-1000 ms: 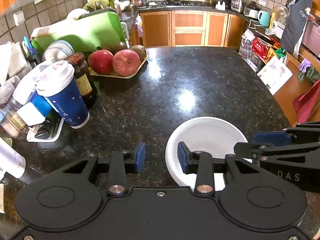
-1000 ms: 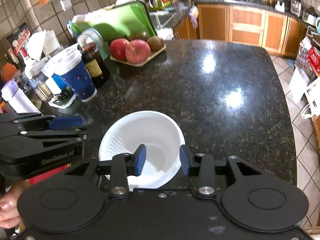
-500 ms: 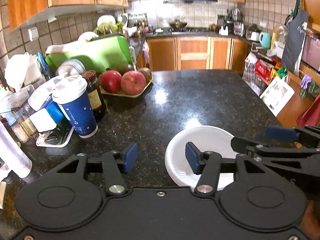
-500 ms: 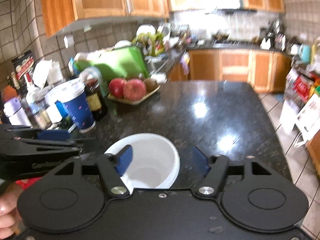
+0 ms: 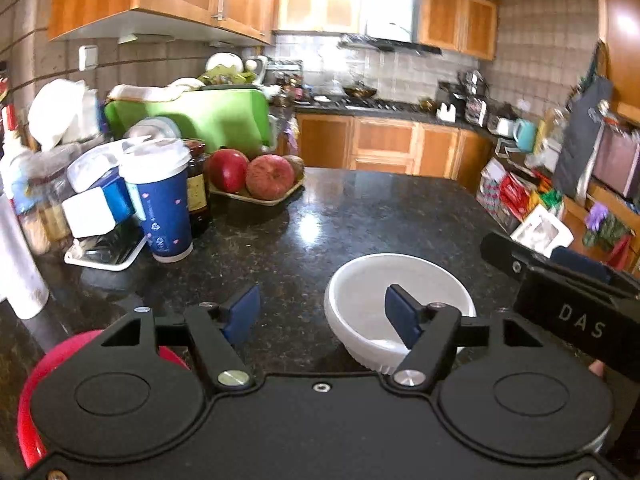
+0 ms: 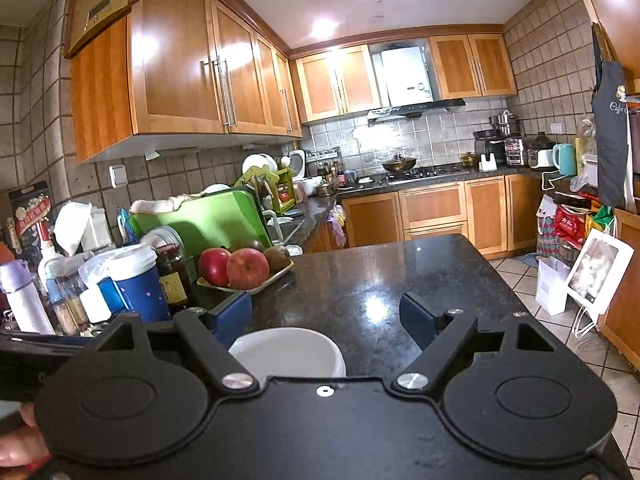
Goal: Organize plates and bowls
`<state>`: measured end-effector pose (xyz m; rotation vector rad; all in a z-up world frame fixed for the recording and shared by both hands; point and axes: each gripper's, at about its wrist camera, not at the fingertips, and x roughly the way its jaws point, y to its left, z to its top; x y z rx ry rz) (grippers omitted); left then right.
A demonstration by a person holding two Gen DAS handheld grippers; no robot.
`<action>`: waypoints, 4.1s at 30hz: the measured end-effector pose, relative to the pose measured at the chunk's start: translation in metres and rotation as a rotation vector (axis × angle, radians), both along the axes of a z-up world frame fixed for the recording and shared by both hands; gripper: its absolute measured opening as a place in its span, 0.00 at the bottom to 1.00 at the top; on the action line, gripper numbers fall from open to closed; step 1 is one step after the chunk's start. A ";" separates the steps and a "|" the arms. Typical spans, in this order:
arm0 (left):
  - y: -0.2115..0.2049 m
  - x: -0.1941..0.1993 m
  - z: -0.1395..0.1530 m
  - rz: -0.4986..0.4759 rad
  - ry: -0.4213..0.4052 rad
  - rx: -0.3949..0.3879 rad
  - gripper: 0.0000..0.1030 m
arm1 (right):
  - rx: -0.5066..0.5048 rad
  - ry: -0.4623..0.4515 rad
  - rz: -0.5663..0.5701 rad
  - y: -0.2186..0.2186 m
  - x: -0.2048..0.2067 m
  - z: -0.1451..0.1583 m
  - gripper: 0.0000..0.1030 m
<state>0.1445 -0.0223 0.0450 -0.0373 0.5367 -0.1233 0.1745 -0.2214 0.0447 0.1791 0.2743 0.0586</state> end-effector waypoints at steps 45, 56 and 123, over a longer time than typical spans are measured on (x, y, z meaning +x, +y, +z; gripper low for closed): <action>-0.019 0.054 -0.028 -0.062 0.189 0.036 0.57 | -0.094 0.368 0.115 0.004 0.076 -0.037 0.49; -0.023 0.063 -0.036 -0.061 0.250 0.041 0.57 | -0.065 0.443 0.150 0.002 0.085 -0.045 0.32; 0.113 -0.042 0.001 0.187 0.257 0.035 0.35 | -0.118 0.364 0.478 0.146 -0.003 0.002 0.19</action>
